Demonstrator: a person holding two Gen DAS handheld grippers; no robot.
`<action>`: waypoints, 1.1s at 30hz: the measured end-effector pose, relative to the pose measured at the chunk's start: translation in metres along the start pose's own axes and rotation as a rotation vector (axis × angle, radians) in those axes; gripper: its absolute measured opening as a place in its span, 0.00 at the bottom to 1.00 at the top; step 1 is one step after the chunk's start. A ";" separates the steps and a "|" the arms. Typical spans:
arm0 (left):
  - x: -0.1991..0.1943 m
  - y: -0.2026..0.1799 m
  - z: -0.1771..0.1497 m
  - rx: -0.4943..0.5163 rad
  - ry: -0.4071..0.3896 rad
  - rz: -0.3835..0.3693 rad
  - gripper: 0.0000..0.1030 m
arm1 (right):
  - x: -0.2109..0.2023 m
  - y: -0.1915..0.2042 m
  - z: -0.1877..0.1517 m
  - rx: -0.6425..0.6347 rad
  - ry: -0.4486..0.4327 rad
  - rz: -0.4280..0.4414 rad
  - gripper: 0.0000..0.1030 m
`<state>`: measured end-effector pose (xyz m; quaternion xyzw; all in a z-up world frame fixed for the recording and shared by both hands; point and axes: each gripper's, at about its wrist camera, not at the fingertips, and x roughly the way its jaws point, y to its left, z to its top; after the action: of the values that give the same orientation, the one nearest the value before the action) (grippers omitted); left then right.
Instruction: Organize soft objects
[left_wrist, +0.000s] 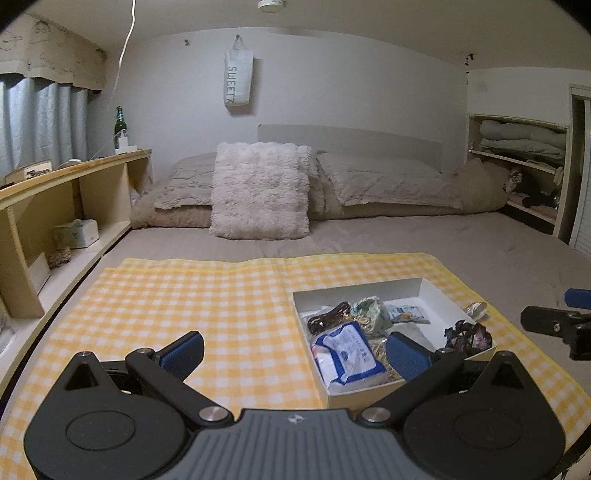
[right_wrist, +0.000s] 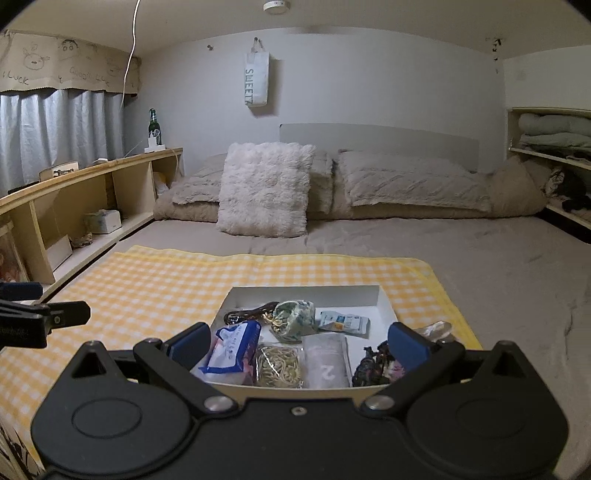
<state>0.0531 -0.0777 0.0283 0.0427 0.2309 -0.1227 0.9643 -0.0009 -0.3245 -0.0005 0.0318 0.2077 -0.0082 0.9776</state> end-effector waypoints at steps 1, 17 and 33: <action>-0.002 0.000 -0.004 -0.001 0.000 0.006 1.00 | -0.003 0.001 -0.003 0.004 -0.003 0.002 1.00; -0.024 0.003 -0.034 -0.015 -0.039 0.033 1.00 | -0.024 0.017 -0.026 -0.033 -0.033 -0.004 1.00; -0.028 0.002 -0.037 0.002 -0.042 0.037 1.00 | -0.023 0.019 -0.026 -0.044 -0.029 -0.006 1.00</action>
<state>0.0137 -0.0650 0.0080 0.0452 0.2095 -0.1060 0.9710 -0.0320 -0.3041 -0.0132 0.0095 0.1938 -0.0069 0.9810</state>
